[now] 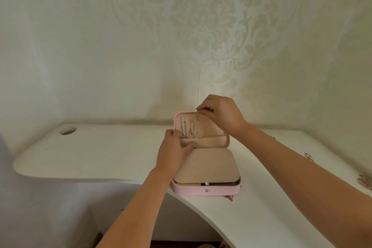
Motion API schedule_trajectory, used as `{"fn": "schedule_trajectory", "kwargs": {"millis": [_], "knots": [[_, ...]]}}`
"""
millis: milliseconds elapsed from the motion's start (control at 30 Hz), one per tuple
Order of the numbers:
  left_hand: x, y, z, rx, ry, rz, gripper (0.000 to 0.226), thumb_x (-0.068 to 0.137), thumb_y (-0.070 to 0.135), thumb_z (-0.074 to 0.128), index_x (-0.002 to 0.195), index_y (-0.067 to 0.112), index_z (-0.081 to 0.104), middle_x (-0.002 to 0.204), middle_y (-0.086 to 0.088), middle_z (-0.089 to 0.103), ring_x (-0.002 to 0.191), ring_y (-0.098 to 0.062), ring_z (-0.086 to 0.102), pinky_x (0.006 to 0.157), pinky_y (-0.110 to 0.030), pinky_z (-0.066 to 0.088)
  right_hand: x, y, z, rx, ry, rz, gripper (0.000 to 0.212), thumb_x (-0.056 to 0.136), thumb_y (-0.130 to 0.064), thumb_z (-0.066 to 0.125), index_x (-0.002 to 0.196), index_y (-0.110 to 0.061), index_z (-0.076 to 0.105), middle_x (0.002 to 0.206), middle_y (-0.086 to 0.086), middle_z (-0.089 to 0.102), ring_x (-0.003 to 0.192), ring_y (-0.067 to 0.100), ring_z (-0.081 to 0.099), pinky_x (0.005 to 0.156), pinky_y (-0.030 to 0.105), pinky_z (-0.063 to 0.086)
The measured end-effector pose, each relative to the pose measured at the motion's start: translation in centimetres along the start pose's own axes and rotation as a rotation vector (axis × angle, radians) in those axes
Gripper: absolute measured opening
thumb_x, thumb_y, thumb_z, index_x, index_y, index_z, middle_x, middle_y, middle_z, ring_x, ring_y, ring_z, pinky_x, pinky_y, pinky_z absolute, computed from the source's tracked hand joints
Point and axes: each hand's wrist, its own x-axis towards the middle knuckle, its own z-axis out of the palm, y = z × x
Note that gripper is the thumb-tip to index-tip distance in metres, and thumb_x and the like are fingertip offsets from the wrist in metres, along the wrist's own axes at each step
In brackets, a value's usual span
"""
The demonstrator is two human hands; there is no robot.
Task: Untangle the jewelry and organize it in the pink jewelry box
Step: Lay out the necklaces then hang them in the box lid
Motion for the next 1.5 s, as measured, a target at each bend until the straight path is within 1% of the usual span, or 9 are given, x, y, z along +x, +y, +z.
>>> {"fn": "schedule_trajectory", "kwargs": {"millis": [133,300,467,667,900,967,1100,1267,1500], "knots": [[0.1,-0.1,0.1,0.009,0.008,0.002,0.040,0.081,0.041,0.069,0.102,0.011,0.053,0.102,0.000,0.042,0.080,-0.016,0.048,0.068,-0.021,0.035,-0.9,0.5,1.1,-0.075,-0.019,0.000,0.009,0.079,-0.011,0.068,0.083,-0.008,0.074,0.080,0.006,0.074,0.071,0.027,0.070,0.064,0.038,0.054],[0.1,-0.1,0.2,0.009,0.019,0.015,0.039,0.081,0.042,0.070,0.100,0.012,0.054,0.102,0.000,0.044,0.079,-0.016,0.048,0.067,-0.022,0.036,-1.6,0.6,1.8,-0.094,0.006,-0.005,0.007,0.076,-0.012,0.065,0.078,-0.009,0.071,0.078,0.003,0.072,0.069,0.023,0.069,0.056,0.029,0.051],[0.1,-0.2,0.2,0.020,0.016,0.018,0.039,0.081,0.042,0.069,0.102,0.012,0.054,0.101,0.000,0.045,0.079,-0.015,0.048,0.066,-0.020,0.035,-2.0,0.4,2.2,-0.172,-0.118,0.115,0.013,0.089,-0.016,0.059,0.096,-0.010,0.068,0.096,0.002,0.071,0.088,0.022,0.064,0.069,0.026,0.038],[0.1,-0.2,0.1,0.020,0.025,0.038,0.037,0.082,0.040,0.069,0.101,0.012,0.054,0.100,0.000,0.044,0.079,-0.015,0.048,0.067,-0.020,0.035,-1.5,-0.1,2.5,0.046,-0.031,0.258,0.013,0.085,-0.004,0.059,0.095,-0.005,0.068,0.111,-0.001,0.069,0.093,0.019,0.065,0.075,0.018,0.039],[0.2,-0.2,0.2,0.034,0.028,0.044,0.035,0.083,0.040,0.068,0.099,0.013,0.053,0.102,0.000,0.044,0.078,-0.015,0.048,0.066,-0.021,0.035,-1.1,0.1,1.5,0.255,-0.045,0.391,0.010,0.078,-0.006,0.071,0.087,-0.008,0.075,0.098,0.002,0.073,0.088,0.012,0.067,0.082,0.015,0.048],[0.2,-0.2,0.2,0.043,0.027,0.046,0.036,0.083,0.040,0.068,0.101,0.013,0.053,0.102,0.000,0.044,0.079,-0.015,0.049,0.066,-0.020,0.036,-0.6,0.2,0.9,0.226,-0.066,0.373,0.010,0.076,-0.009,0.073,0.086,-0.010,0.077,0.093,0.004,0.074,0.088,0.011,0.067,0.078,0.012,0.047],[0.2,-0.2,0.2,0.052,0.030,0.056,0.037,0.083,0.041,0.067,0.103,0.012,0.054,0.104,-0.001,0.045,0.080,-0.014,0.049,0.067,-0.019,0.036,0.3,0.2,-0.1,-0.014,-0.131,0.217,0.013,0.081,-0.014,0.068,0.090,-0.012,0.077,0.090,0.010,0.067,0.083,0.023,0.062,0.078,0.037,0.046],[0.1,-0.2,0.2,0.048,0.026,0.045,0.036,0.083,0.040,0.067,0.103,0.013,0.054,0.102,0.000,0.042,0.079,-0.014,0.047,0.065,-0.018,0.033,0.4,0.0,-0.2,-0.002,-0.181,0.252,0.011,0.078,-0.006,0.068,0.087,-0.006,0.074,0.097,0.003,0.073,0.093,0.010,0.064,0.080,0.025,0.047],[0.2,-0.3,0.2,0.049,0.022,0.044,0.037,0.083,0.041,0.067,0.104,0.013,0.054,0.104,-0.001,0.044,0.079,-0.015,0.048,0.068,-0.020,0.036,1.3,-0.4,0.3,-0.180,-0.202,0.227,0.013,0.083,-0.015,0.064,0.089,-0.008,0.074,0.100,0.001,0.072,0.091,0.020,0.064,0.077,0.031,0.048]]}}
